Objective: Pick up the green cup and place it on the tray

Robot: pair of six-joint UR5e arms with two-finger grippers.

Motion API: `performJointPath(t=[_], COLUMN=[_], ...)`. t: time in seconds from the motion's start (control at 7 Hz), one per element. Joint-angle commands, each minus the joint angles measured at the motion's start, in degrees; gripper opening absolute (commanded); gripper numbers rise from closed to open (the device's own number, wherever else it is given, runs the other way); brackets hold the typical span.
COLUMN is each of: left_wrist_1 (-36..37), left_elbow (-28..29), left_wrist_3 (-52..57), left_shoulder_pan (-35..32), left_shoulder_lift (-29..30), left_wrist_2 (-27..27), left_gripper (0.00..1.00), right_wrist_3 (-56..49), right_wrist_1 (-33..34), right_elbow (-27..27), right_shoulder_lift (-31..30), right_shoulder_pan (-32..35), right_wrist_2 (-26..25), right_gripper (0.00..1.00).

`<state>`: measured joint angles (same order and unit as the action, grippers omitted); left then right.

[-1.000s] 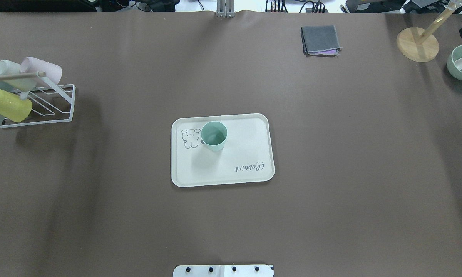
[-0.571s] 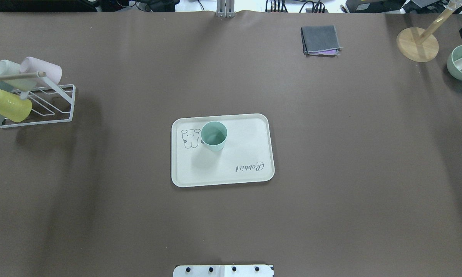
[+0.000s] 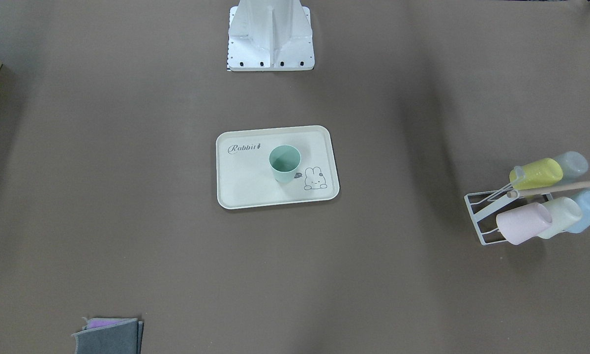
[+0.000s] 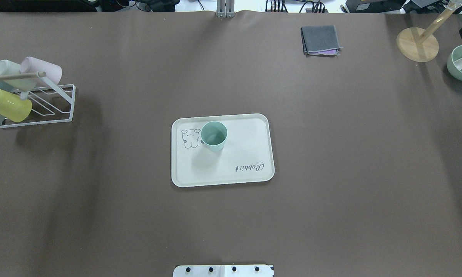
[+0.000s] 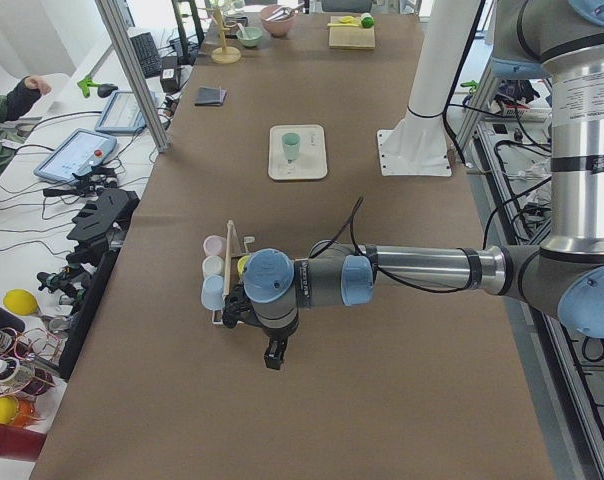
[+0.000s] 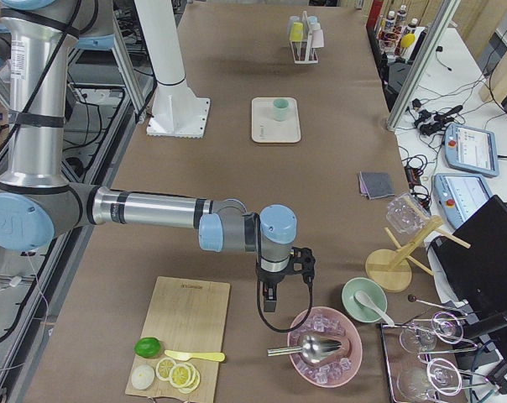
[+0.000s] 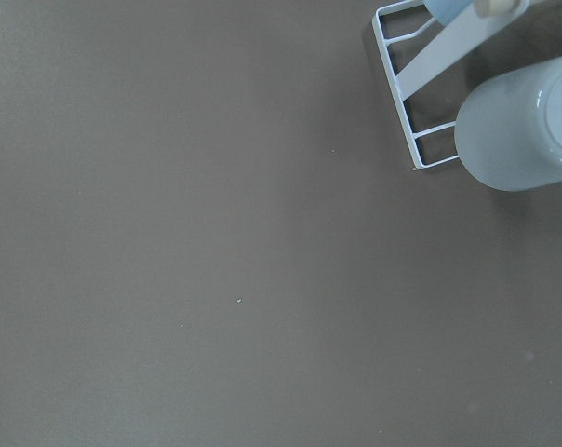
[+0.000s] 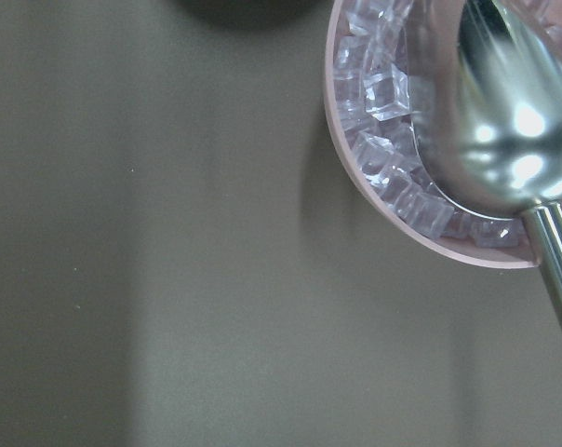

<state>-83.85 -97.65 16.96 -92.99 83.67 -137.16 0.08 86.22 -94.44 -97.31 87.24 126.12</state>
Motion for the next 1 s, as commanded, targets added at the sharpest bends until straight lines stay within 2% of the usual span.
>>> performJointPath(t=[0.0,0.86], left_wrist_1=[0.0,0.0], left_elbow=[-0.2,0.0], left_wrist_3=[0.0,0.0], left_shoulder_pan=[0.0,0.0], left_shoulder_lift=[0.0,-0.1], left_wrist_2=[0.0,0.0], left_gripper=[0.99,0.99], right_wrist_3=[0.0,0.0], right_wrist_1=[0.0,-0.1], right_elbow=[0.0,0.2], right_shoulder_lift=[0.0,0.2], right_shoulder_pan=[-0.1,-0.4], right_wrist_2=[0.0,0.8], right_gripper=[1.00,1.00])
